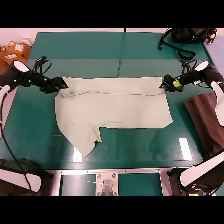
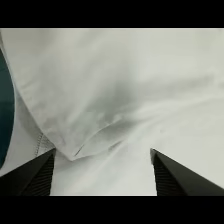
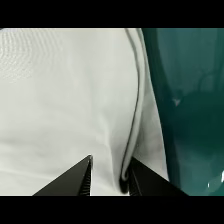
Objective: Fold the shirts.
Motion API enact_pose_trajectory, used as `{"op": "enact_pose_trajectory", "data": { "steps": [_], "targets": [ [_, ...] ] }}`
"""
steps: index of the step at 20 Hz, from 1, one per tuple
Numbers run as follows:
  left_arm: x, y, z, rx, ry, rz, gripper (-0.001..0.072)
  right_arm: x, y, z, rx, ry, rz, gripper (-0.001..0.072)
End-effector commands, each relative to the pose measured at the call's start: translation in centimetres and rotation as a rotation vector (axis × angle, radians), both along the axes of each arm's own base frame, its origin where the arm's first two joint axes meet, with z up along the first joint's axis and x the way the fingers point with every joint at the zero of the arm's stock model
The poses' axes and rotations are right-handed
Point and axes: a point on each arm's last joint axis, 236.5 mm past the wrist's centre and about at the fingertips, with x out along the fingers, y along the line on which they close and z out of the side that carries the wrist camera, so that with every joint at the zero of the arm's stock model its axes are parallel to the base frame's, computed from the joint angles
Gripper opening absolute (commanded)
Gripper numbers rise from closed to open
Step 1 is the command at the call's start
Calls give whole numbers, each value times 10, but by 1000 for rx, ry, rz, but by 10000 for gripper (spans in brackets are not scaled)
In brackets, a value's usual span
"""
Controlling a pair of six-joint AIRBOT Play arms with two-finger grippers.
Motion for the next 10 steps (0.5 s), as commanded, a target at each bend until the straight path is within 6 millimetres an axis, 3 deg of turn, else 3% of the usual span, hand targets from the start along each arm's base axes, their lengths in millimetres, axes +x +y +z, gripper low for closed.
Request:
{"op": "enact_pose_trajectory", "data": {
  "steps": [1, 3, 5, 8, 10],
  "targets": [
    [-26, -9, 7, -31, 97, -78, 551, -21, -16, 21, -43, 86, -23, 272],
    [-46, -13, 20, -55, 174, -133, 355, -43, -37, 35, -119, 156, -47, 239],
    [-68, -17, 33, -74, 257, -189, 26, -69, -47, 51, -178, 216, -21, 16],
    [-96, -21, 47, -89, 335, -222, 25, -98, -41, 68, -180, 244, -11, 14],
    [-113, -16, 51, -49, 320, -198, 25, -128, -33, 69, -177, 262, -13, 14]
  ]
}}
